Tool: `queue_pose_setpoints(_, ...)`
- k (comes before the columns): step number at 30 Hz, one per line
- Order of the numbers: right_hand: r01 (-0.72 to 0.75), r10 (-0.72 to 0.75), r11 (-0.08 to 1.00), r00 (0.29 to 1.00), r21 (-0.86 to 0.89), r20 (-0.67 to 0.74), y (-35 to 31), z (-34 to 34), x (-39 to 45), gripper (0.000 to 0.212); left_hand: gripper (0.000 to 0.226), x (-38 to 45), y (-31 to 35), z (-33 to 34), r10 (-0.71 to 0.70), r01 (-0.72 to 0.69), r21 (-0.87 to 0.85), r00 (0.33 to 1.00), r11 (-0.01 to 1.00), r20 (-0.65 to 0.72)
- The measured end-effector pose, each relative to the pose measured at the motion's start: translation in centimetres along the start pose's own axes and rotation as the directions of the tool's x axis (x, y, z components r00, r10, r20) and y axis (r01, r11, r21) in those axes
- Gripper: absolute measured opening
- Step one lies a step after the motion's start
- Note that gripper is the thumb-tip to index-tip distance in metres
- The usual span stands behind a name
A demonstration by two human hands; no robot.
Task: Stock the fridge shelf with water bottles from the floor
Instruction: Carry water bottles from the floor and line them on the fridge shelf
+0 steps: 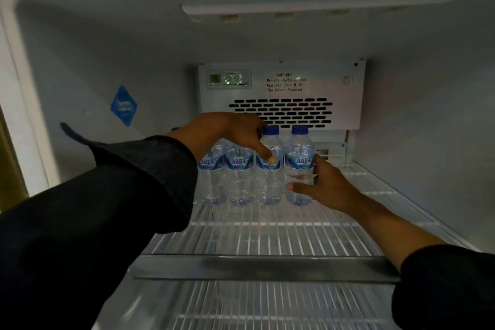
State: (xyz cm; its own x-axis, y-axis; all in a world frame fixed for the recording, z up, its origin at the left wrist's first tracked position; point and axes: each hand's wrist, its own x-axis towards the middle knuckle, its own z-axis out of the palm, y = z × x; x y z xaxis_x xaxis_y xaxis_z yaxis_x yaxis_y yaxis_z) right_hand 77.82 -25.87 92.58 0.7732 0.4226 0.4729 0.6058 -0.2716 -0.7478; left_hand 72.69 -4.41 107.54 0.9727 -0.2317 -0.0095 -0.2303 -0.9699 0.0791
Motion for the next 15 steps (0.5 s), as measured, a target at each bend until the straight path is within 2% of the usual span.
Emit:
queue_pose_setpoints(4,-0.011,0.011,1.0,1.0,0.007,0.008,-0.1,-0.1,0.1,0.069,0.081,-0.9,-0.6,-1.9,-0.066,0.056,0.115,0.994,0.992,0.084)
queue_pose_setpoints(7,-0.011,0.011,1.0,1.0,0.014,0.012,0.0,-0.1,0.1,0.069,0.07,-1.3,-1.3,-2.4,-0.128,0.098,0.213,0.983,0.972,0.13)
queue_pose_setpoints(10,-0.01,0.009,1.0,1.0,0.028,0.027,0.0,-0.1,0.2,0.07,0.059,-1.4,-1.6,-2.2,-0.11,0.089,0.199,0.989,0.976,0.101)
queue_pose_setpoints(15,-0.015,0.014,1.0,0.999,0.025,0.039,-0.1,-0.2,0.2,0.068,0.057,-1.5,-1.8,-2.0,-0.094,0.079,0.181,0.993,0.98,0.072)
